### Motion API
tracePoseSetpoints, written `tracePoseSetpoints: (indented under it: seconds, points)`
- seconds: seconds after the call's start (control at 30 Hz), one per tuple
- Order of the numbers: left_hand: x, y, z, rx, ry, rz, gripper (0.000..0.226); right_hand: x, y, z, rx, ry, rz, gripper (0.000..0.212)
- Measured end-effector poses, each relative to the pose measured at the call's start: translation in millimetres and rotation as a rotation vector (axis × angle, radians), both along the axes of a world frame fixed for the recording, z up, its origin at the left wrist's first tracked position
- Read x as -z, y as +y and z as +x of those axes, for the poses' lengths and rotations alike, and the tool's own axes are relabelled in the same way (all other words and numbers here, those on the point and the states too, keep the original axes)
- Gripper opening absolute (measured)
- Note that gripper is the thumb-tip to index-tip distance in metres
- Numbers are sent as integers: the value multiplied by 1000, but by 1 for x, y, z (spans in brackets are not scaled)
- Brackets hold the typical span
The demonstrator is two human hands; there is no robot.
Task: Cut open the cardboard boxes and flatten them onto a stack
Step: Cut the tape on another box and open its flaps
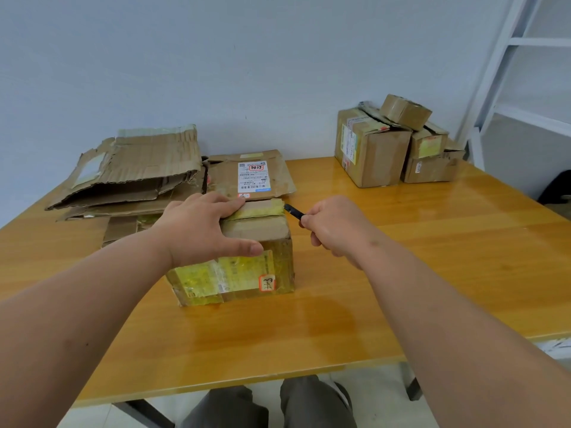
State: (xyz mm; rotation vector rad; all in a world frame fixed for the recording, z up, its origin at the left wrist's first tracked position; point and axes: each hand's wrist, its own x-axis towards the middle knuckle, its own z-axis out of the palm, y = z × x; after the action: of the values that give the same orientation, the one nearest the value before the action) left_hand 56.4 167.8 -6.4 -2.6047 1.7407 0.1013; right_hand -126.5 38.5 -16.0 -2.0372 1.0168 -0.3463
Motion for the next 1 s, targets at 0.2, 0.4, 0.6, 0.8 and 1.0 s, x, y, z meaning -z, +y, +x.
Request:
tracePoseSetpoints:
  seconds: [0.2,0.4,0.6,0.8,1.0]
  points:
    - [0,1,-1,1,6,-5,129,-4,-1,-1,-7,-16,72,23]
    - [1,1,-1,-1,6,0,127,-12,0,-8,-126,52,31,26]
    - [-2,1,-2,-7,1,2,126,-14,-3,-16,-168,49,53,21]
    - [-3,2,-4,-4,4,22,126,-18,-5,-31,-230,100,123,18]
    - [-8,6,-7,-24,72,20,135,-16,-11,-47,-157,55,229,20]
